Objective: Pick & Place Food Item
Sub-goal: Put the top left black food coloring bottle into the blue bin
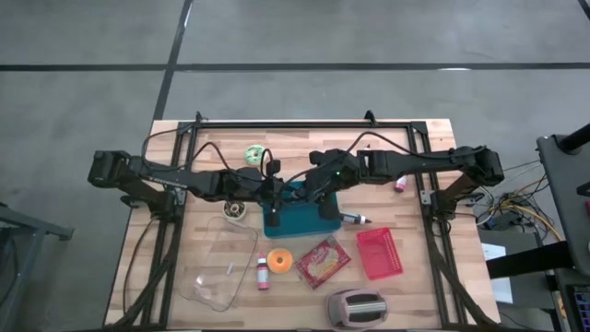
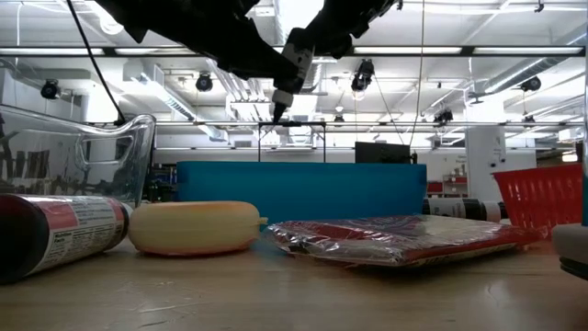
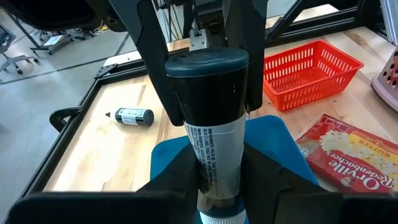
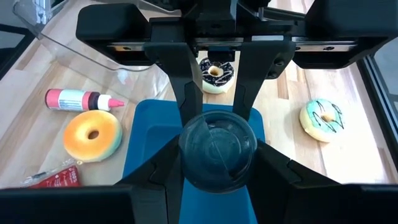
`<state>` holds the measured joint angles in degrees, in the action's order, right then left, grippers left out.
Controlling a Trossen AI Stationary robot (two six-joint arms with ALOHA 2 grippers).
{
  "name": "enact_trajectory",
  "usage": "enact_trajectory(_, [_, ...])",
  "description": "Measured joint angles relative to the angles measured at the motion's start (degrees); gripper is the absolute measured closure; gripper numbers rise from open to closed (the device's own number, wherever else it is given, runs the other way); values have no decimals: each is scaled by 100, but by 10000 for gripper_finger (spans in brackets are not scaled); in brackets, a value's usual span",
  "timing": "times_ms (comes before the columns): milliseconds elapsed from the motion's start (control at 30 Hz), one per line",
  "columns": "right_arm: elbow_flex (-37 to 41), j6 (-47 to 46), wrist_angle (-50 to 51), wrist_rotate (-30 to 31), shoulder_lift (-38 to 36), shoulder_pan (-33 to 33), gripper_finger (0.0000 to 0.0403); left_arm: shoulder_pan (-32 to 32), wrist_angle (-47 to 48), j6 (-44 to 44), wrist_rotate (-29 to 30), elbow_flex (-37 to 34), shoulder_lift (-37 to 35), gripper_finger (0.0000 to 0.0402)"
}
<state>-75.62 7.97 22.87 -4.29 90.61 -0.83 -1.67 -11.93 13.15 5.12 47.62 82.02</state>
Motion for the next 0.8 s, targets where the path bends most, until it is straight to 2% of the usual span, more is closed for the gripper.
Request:
enact_trajectory(267, [11, 17, -22, 1, -4, 21, 277, 0, 7, 8, 3, 0, -11, 311])
enact_trajectory(367, [11, 18, -14, -1, -6, 21, 277, 0, 1, -4, 2, 0, -11, 296])
enact_trajectory(700, [37, 109, 81, -42, 11, 23, 278, -52, -131, -4, -26, 15, -85, 126])
enact_trajectory(800, [48, 108, 73, -30, 11, 23, 279, -59, 33, 55, -316, 15, -107, 92])
